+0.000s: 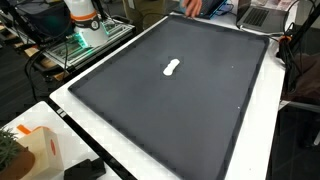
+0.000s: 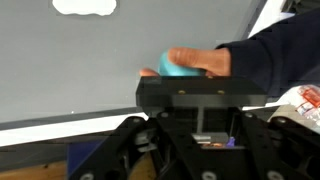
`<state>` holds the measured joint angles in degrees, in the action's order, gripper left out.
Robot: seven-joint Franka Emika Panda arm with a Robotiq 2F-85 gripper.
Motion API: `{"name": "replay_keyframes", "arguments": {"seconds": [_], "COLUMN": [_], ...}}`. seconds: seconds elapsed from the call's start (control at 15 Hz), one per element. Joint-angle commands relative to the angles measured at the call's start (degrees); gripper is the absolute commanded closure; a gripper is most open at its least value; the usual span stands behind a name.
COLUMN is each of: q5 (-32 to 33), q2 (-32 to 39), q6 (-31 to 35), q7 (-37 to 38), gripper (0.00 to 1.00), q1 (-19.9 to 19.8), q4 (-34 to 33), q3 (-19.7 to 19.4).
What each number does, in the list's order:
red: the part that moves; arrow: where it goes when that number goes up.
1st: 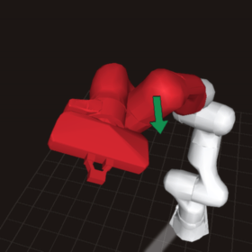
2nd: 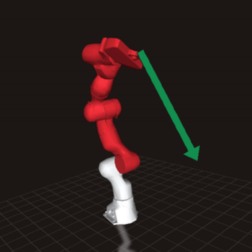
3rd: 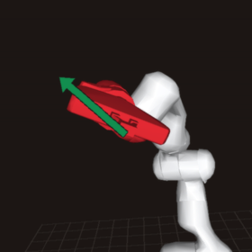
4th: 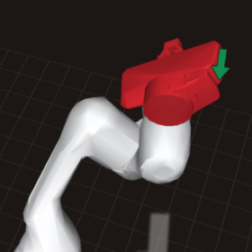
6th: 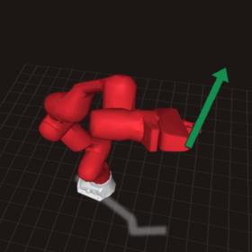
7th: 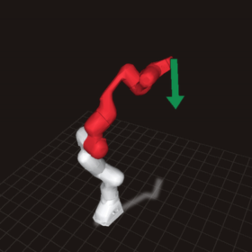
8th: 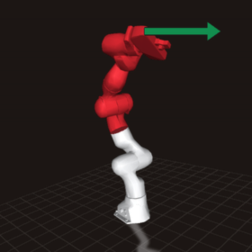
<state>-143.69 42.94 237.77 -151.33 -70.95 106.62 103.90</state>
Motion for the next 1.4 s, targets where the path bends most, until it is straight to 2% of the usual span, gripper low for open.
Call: {"name": "replay_keyframes", "arguments": {"seconds": [0.0, 0.07, 0.2, 0.27, 0.33, 0.53, 0.73, 0.8, 1.0, 1.33], "q5": [0.01, 0.01, 0.0, 2.11, 4.5, 9.45, 13.42, 10.16, 10.89, 10.91], "q2": [7.38, 6.39, 3.97, 4.4, 2.49, -0.07, -4.66, -0.71, -3.18, -4.24], "q6": [9.5, 4.7, 4.48, 4.77, 4.17, 0.86, -5.49, -2.22, -4.76, -4.82], "q7": [1.1, 2.43, 3.19, 3.38, 3.83, 4.68, 6.0, 2.33, 3.0, 3.33], "gripper": [0.37, 0.23, 0.09, 0.03, 0.0, 0.0, 0.0, 0.01, 0.0, 0.0], "q1": [11.08, 11.51, 13.76, 14.78, 15.5, 15.76, 13.5, 15.02, 14.59, 14.58], "q4": [-11.1, -8.12, -13.15, -15.08, -16.11, -18.45, -14.33, -17.89, -16.71, -16.39], "q3": [-4.11, -6.35, -9.09, -9.26, -11.33, -14.69, -17.79, -16.47, -18.31, -18.58]}}
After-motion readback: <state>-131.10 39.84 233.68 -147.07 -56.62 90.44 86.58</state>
